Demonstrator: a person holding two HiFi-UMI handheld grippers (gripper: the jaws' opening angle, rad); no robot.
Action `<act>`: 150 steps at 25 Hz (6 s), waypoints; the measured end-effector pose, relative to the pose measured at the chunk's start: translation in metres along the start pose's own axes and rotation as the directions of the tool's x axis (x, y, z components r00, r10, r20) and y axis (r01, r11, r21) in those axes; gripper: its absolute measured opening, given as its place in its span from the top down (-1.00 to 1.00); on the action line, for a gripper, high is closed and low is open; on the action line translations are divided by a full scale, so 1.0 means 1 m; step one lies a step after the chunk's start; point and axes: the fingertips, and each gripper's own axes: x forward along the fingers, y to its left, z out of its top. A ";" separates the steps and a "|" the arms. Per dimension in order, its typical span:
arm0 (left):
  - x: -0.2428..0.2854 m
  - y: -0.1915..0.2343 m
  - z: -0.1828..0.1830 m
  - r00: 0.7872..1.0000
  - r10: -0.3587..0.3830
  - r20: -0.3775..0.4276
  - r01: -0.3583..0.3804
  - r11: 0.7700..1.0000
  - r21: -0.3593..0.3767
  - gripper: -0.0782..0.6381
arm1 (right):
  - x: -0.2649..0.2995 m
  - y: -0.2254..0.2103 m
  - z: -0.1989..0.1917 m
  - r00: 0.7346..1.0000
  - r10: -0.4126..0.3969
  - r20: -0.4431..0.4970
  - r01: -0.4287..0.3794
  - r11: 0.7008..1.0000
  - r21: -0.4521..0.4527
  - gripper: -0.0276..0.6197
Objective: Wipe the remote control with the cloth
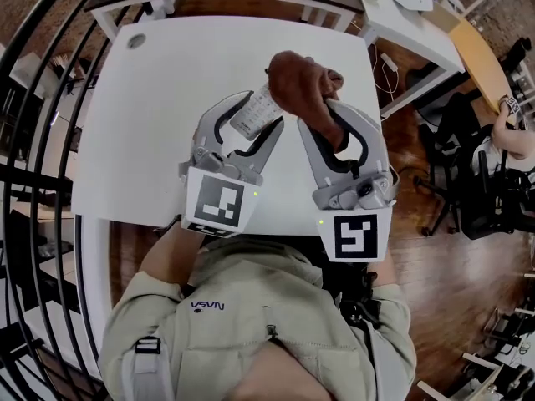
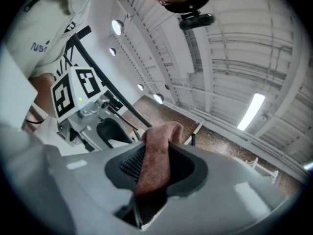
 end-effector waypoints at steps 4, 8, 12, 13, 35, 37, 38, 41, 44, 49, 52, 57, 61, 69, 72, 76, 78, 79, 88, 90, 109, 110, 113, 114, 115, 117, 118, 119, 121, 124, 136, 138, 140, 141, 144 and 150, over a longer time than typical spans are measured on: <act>-0.002 0.002 -0.004 0.995 -0.088 0.044 0.097 0.962 -0.256 0.10 | -0.008 -0.042 -0.024 0.985 -0.168 -0.041 0.172 0.980 0.105 0.58; -0.004 0.006 -0.003 0.989 -0.120 0.083 0.143 0.910 -0.389 0.10 | -0.003 -0.029 -0.031 0.991 -0.113 -0.073 0.118 0.991 0.067 0.58; -0.006 0.013 -0.002 0.989 -0.111 0.101 0.144 0.891 -0.430 0.10 | 0.002 -0.008 -0.029 0.997 -0.048 -0.064 0.054 0.994 0.095 0.58; -0.006 0.015 -0.002 0.989 -0.106 0.104 0.141 0.889 -0.436 0.10 | 0.003 -0.002 -0.028 0.998 -0.025 -0.058 0.031 0.994 0.106 0.58; -0.022 0.016 0.035 0.958 -0.105 0.267 0.224 0.856 -0.466 0.10 | -0.003 -0.037 -0.017 0.991 -0.095 0.094 0.050 0.916 0.397 0.58; -0.025 0.016 0.039 0.953 -0.100 0.287 0.230 0.855 -0.464 0.11 | -0.001 -0.022 -0.012 0.992 -0.045 0.114 -0.004 0.918 0.396 0.58; -0.026 0.017 0.041 0.950 -0.098 0.295 0.232 0.855 -0.463 0.10 | -0.001 -0.014 -0.010 0.992 -0.019 0.124 -0.031 0.918 0.394 0.58; -0.031 0.020 0.045 0.946 -0.089 0.312 0.233 0.855 -0.463 0.10 | 0.000 0.007 -0.004 0.988 0.047 0.149 -0.102 0.915 0.391 0.58; -0.033 0.021 0.048 0.943 -0.080 0.322 0.231 0.856 -0.463 0.11 | 0.000 0.023 -0.002 0.981 0.104 0.163 -0.160 0.909 0.384 0.58; -0.033 0.022 0.048 0.943 -0.070 0.324 0.224 0.856 -0.465 0.10 | -0.002 0.045 -0.003 0.970 0.188 0.157 -0.233 0.904 0.358 0.58; -0.033 0.022 0.047 0.943 -0.072 0.325 0.227 0.854 -0.467 0.10 | -0.001 0.042 -0.006 0.972 0.183 0.148 -0.226 0.905 0.360 0.58; -0.034 0.008 0.050 0.922 -0.163 0.350 0.316 0.839 -0.443 0.10 | -0.005 -0.018 -0.020 0.991 -0.002 0.133 -0.055 0.903 0.426 0.58; -0.035 -0.015 0.055 0.890 -0.259 0.376 0.413 0.808 -0.421 0.10 | -0.013 -0.055 -0.027 0.983 -0.097 0.158 0.010 0.879 0.476 0.58; -0.039 -0.020 0.062 0.868 -0.285 0.407 0.454 0.786 -0.420 0.10 | 0.003 -0.007 0.000 0.969 0.042 0.242 -0.150 0.881 0.449 0.58; -0.040 -0.015 0.063 0.872 -0.269 0.408 0.443 0.790 -0.425 0.10 | 0.006 0.010 0.003 0.969 0.080 0.233 -0.177 0.885 0.430 0.58; -0.042 -0.012 0.063 0.875 -0.259 0.409 0.434 0.795 -0.423 0.10 | 0.002 -0.012 -0.007 0.982 0.004 0.188 -0.087 0.894 0.439 0.58; -0.042 -0.009 0.063 0.879 -0.249 0.407 0.423 0.803 -0.421 0.10 | -0.009 -0.038 -0.013 0.981 -0.084 0.173 -0.001 0.899 0.438 0.58; -0.042 -0.007 0.063 0.881 -0.242 0.408 0.416 0.806 -0.422 0.10 | -0.014 -0.046 -0.013 0.978 -0.111 0.175 0.025 0.901 0.434 0.58; -0.043 0.011 0.067 0.893 -0.169 0.417 0.367 0.810 -0.457 0.10 | -0.009 -0.001 0.010 0.975 -0.012 0.224 -0.082 0.909 0.409 0.58; -0.043 0.014 0.066 0.896 -0.159 0.415 0.359 0.810 -0.464 0.10 | -0.007 0.008 0.011 0.975 0.015 0.220 -0.103 0.911 0.398 0.58; -0.046 0.027 0.064 0.945 0.007 0.327 0.084 0.961 -0.263 0.10 | -0.001 0.016 -0.004 0.990 0.041 0.133 -0.092 0.911 0.402 0.58; -0.044 0.027 0.064 0.953 0.035 0.302 0.036 0.973 -0.229 0.10 | -0.004 0.001 -0.005 0.992 -0.013 0.125 -0.039 0.912 0.407 0.58; -0.038 0.023 0.055 0.973 0.076 0.219 -0.054 0.993 -0.107 0.11 | -0.015 -0.032 -0.002 0.983 -0.138 0.121 0.081 0.916 0.392 0.58; -0.036 0.021 0.050 0.980 0.078 0.182 -0.072 0.997 -0.038 0.10 | -0.019 -0.040 0.002 0.977 -0.171 0.127 0.112 0.920 0.375 0.58; -0.034 0.020 0.046 0.985 0.083 0.150 -0.088 0.996 0.027 0.11 | -0.021 -0.046 0.006 0.971 -0.196 0.134 0.138 0.925 0.355 0.58; -0.032 0.016 0.043 0.987 0.102 0.123 -0.115 0.988 0.102 0.11 | -0.022 -0.045 0.011 0.970 -0.203 0.136 0.152 0.937 0.313 0.58; -0.031 0.014 0.043 0.986 0.111 0.122 -0.127 0.984 0.127 0.10 | -0.019 -0.039 0.011 0.975 -0.184 0.124 0.141 0.946 0.291 0.58; -0.030 0.012 0.044 0.985 0.120 0.124 -0.138 0.979 0.149 0.11 | -0.016 -0.030 0.010 0.982 -0.156 0.107 0.123 0.956 0.267 0.58; -0.028 0.011 0.045 0.983 0.134 0.124 -0.156 0.971 0.181 0.11 | -0.011 -0.011 0.007 0.994 -0.087 0.071 0.070 0.973 0.219 0.58; -0.025 0.011 0.041 0.983 0.152 0.104 -0.171 0.962 0.215 0.11 | -0.006 0.018 0.006 0.999 0.037 0.036 -0.041 0.992 0.118 0.58; -0.017 -0.002 0.021 0.985 0.157 0.075 -0.171 0.944 0.281 0.11 | -0.005 -0.005 0.013 0.998 -0.022 0.058 0.018 0.998 0.065 0.58; -0.016 -0.007 0.020 0.987 0.147 0.067 -0.161 0.940 0.302 0.11 | -0.004 -0.024 0.008 0.995 -0.094 0.043 0.089 0.991 0.101 0.58; -0.015 -0.012 0.018 0.988 0.140 0.061 -0.152 0.934 0.322 0.11 | 0.001 -0.032 0.000 0.994 -0.111 0.006 0.110 0.988 0.112 0.58; -0.014 -0.013 0.018 0.989 0.139 0.057 -0.150 0.931 0.333 0.11 | 0.004 -0.031 -0.004 0.995 -0.095 -0.017 0.096 0.990 0.101 0.58; -0.010 -0.015 0.015 0.989 0.139 0.045 -0.146 0.925 0.352 0.11 | 0.010 -0.010 -0.008 0.999 -0.008 -0.050 0.011 0.998 0.065 0.58; -0.006 -0.012 0.009 0.990 0.138 0.034 -0.142 0.930 0.339 0.11 | 0.018 0.041 -0.003 0.986 0.158 -0.050 -0.156 0.987 0.050 0.58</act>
